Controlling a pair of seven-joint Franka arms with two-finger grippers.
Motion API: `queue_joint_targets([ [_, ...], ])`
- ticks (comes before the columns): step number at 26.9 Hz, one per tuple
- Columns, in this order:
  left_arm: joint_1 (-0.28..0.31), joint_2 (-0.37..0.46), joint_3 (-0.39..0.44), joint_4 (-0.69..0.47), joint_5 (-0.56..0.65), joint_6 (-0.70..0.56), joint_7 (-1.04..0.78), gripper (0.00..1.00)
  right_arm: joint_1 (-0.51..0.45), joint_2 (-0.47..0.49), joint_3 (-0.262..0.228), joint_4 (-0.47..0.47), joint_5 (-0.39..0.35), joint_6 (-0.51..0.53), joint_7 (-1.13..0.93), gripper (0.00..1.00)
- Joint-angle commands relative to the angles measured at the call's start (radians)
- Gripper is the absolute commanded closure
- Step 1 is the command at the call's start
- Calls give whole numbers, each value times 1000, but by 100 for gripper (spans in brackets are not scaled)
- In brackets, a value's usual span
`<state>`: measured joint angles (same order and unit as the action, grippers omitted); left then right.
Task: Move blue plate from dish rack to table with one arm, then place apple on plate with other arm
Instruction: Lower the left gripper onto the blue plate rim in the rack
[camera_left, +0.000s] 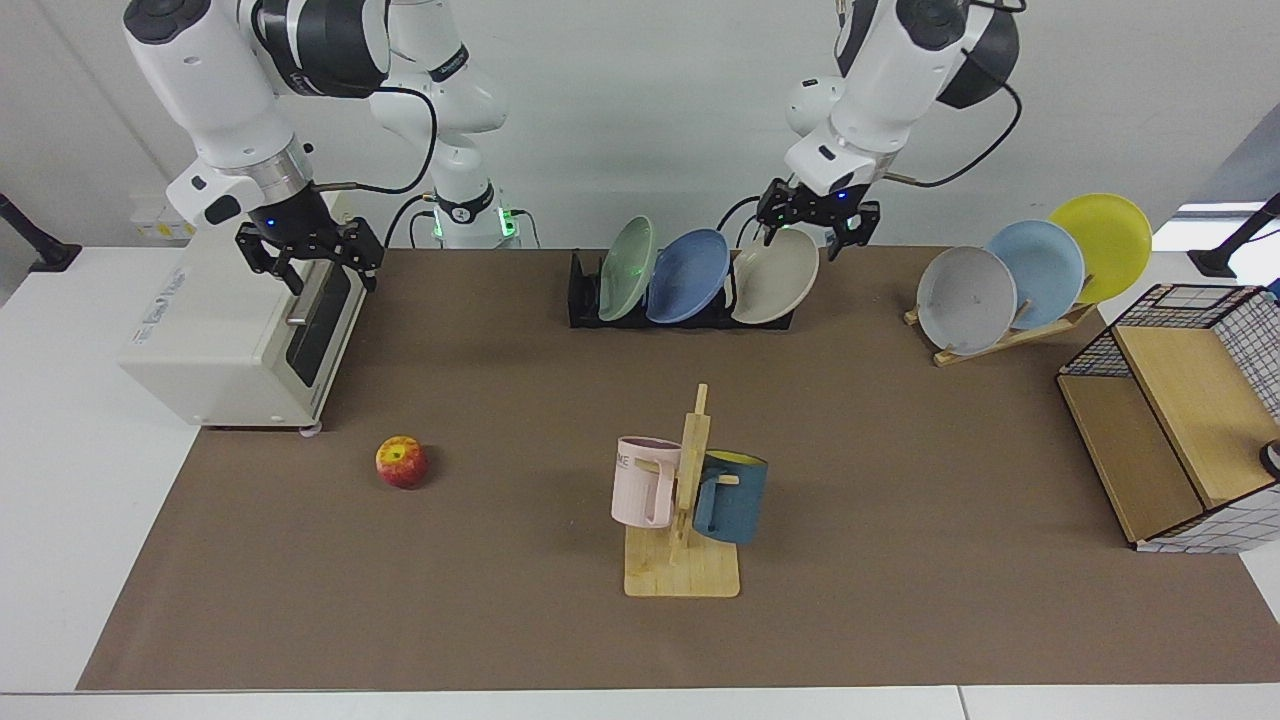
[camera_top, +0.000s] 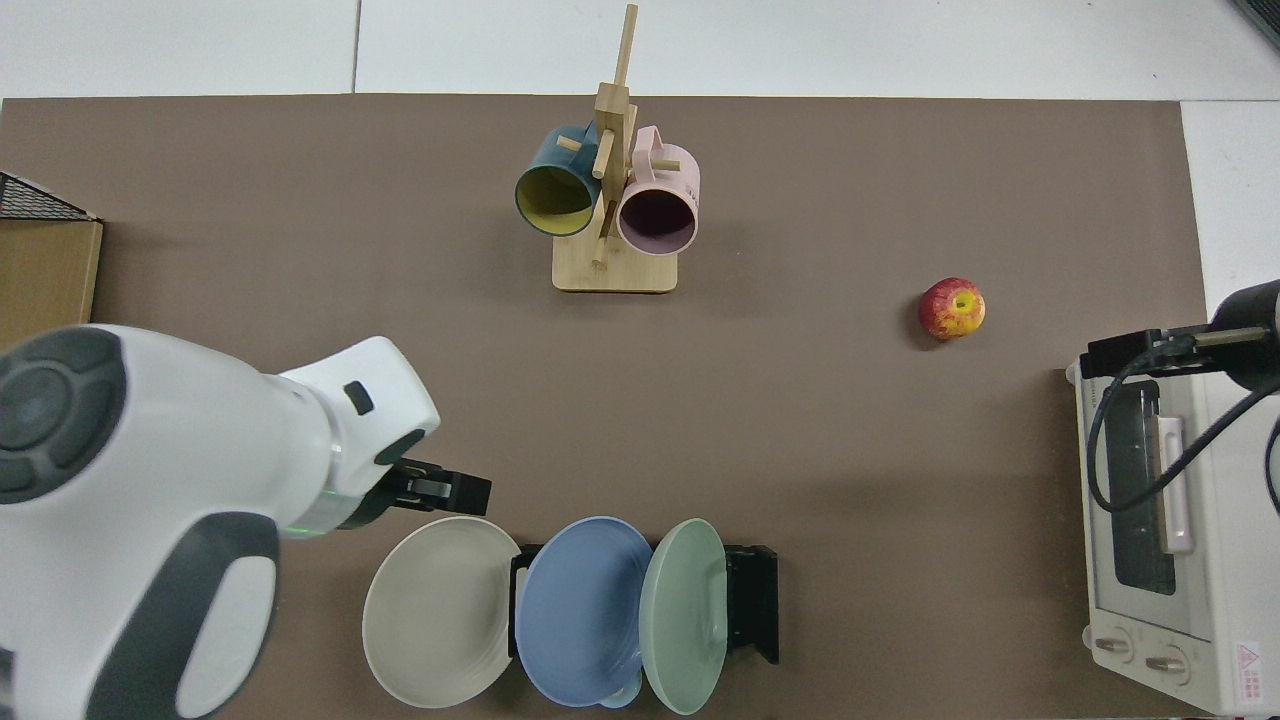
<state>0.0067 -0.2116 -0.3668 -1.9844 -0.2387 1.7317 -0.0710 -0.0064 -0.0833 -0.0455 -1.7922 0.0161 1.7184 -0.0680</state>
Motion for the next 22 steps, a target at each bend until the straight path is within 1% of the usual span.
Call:
queue_joint_targets([
  [1, 1, -112, -44, -214, -74, 140, 23, 0, -3, -7, 3, -3, 7, 4, 14, 0],
  [3, 1, -118, -75, -257, -93, 160, 23, 0, -3, -7, 4, -3, 7, 4, 14, 0],
  [6, -1, -130, -90, -304, -114, 193, 20, 0, -3, -7, 3, -3, 7, 4, 16, 0],
  [10, 1, -143, -158, -381, -142, 259, 7, 0, -3, -7, 4, -3, 7, 4, 14, 0],
  [15, 1, -143, -254, -505, -188, 419, -26, 0, -3, -7, 4, -3, 7, 4, 14, 0],
  [20, 3, -141, -271, -522, -202, 454, -82, 0, -3, -7, 3, -3, 5, 4, 14, 0],
  [22, 4, -143, -291, -527, -202, 457, -105, 1, -3, -7, 3, -3, 7, 4, 14, 0],
])
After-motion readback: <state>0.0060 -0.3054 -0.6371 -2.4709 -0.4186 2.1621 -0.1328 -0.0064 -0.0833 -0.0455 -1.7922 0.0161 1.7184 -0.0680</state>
